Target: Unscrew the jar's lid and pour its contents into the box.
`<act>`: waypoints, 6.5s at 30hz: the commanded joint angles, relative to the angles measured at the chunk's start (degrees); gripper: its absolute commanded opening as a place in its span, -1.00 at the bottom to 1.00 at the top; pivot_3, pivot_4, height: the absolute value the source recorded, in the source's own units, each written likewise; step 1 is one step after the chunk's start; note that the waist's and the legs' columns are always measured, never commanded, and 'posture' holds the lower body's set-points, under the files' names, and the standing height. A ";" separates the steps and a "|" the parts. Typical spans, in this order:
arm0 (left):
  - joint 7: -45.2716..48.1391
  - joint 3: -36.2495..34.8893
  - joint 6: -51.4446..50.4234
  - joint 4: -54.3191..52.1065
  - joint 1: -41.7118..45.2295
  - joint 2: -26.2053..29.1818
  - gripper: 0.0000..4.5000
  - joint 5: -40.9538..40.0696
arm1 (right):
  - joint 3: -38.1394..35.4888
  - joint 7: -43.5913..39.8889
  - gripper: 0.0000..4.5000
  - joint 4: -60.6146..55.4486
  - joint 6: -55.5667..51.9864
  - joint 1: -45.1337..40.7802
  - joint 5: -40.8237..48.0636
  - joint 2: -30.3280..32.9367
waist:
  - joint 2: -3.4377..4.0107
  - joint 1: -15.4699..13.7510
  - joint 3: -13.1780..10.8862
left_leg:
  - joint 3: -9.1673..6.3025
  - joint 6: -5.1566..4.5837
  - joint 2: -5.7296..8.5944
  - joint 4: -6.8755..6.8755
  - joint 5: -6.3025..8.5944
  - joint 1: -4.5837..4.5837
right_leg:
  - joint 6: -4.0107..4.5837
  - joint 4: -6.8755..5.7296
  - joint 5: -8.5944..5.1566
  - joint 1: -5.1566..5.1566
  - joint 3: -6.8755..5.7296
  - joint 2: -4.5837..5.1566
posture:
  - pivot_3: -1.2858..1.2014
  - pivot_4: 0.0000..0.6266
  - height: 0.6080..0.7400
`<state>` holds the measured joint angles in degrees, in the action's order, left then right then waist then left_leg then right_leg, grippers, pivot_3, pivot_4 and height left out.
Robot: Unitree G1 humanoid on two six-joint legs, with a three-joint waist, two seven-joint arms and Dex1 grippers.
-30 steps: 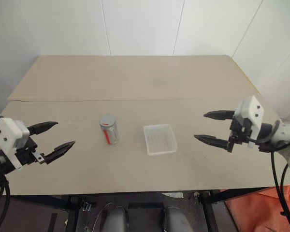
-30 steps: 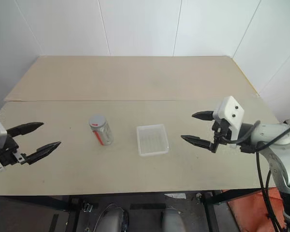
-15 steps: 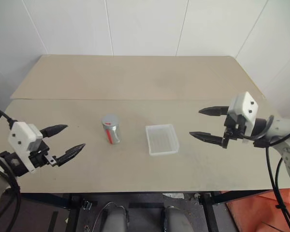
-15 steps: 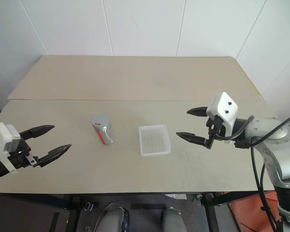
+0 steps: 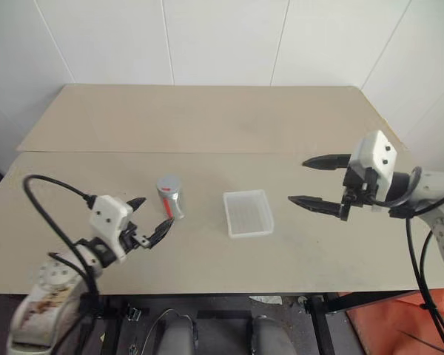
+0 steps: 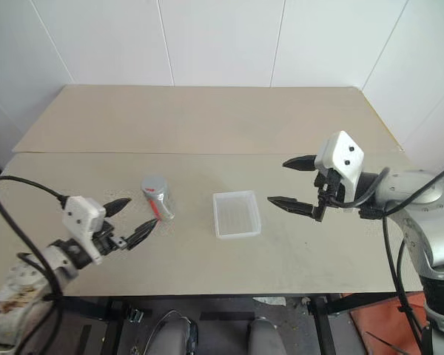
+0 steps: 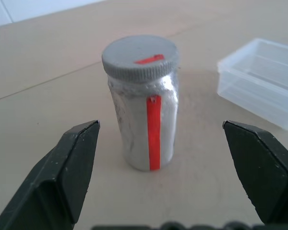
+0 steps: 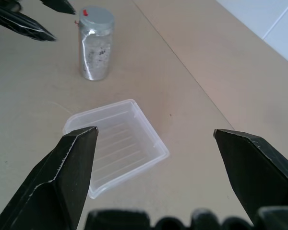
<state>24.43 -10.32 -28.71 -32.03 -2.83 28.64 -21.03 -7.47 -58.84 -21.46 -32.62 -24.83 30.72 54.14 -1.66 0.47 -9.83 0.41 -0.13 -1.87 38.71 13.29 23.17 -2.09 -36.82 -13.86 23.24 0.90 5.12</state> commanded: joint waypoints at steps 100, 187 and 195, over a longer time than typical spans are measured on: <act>65.30 15.11 12.45 45.06 50.39 6.66 -0.10 -11.07 | 13.54 -17.78 0.99 26.08 6.08 -33.27 1.43 -31.24 | 0.04 0.36 -0.08 | -0.18 -0.01 -0.08 0.11 -0.02 0.91 | -0.02 -0.37 0.02 0.98 -0.08 -0.18 | 0.03 -0.52 1.00; 59.02 9.35 13.10 44.14 46.06 8.29 -0.10 -7.82 | 15.45 14.19 0.99 12.50 -10.03 -28.64 -5.99 -28.59 | 0.04 0.49 -0.08 | -0.20 -0.02 -0.06 0.11 -0.02 0.96 | -0.01 -0.34 0.03 1.00 -0.11 -0.17 | 0.03 -0.52 1.00; 59.43 9.13 12.78 44.49 46.66 8.20 -0.10 -7.55 | 12.69 13.80 0.99 9.78 -10.84 -26.51 -4.21 -25.50 | 0.04 0.57 -0.08 | -0.18 -0.02 -0.07 0.09 -0.02 0.96 | -0.01 -0.32 0.03 1.02 -0.10 -0.17 | 0.03 -0.52 1.00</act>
<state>83.70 -0.09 -16.20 14.08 42.81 36.55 -27.42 7.77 -44.85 -8.89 -43.37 -51.23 25.27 28.01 -1.62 1.05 -9.90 0.23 -0.15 -1.93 38.81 13.27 24.14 -2.10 -37.15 -13.83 24.25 0.81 4.96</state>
